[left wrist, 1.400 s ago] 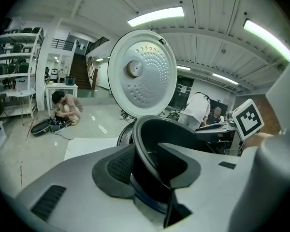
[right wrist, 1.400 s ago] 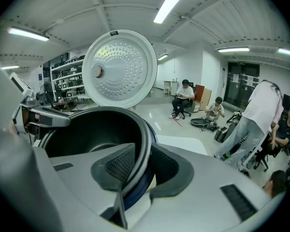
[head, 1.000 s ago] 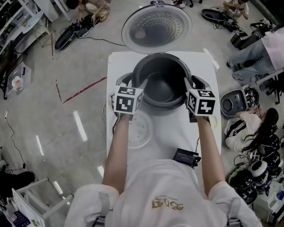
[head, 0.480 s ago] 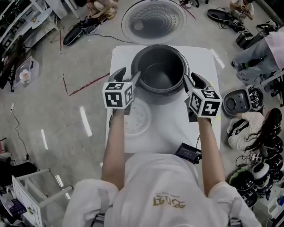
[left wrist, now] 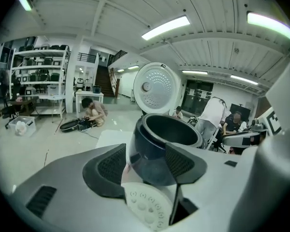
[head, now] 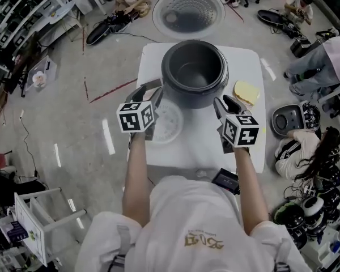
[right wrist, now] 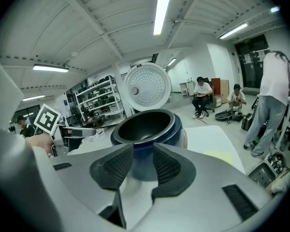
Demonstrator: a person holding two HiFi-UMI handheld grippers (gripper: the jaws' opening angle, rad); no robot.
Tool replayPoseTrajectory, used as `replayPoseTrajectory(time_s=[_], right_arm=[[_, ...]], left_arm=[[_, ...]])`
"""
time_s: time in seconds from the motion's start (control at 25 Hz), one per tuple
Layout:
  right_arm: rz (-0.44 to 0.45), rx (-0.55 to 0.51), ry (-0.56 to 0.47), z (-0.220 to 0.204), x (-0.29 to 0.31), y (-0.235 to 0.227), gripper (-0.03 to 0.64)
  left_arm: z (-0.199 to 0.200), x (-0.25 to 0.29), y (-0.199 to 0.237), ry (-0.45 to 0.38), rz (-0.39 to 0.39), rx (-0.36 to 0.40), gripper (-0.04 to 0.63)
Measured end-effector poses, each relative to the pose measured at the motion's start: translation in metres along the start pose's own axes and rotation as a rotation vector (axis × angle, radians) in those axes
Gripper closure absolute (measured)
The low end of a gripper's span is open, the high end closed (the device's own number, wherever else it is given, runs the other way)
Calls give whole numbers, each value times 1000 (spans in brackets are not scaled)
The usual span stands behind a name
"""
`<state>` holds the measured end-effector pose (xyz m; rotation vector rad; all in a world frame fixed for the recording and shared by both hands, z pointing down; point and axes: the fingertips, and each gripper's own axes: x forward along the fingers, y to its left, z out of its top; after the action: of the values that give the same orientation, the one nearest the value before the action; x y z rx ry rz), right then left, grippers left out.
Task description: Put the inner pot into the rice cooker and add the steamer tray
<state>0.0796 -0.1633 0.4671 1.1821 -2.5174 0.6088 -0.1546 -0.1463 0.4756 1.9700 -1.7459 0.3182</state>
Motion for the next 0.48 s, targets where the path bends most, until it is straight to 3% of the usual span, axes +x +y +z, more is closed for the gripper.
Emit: replayPoseTrajectory(time_s=[0.48], right_arm=[[112, 95, 173, -100, 0, 42, 469]], left_arm=[[-75, -54, 26, 90, 76, -50, 318]])
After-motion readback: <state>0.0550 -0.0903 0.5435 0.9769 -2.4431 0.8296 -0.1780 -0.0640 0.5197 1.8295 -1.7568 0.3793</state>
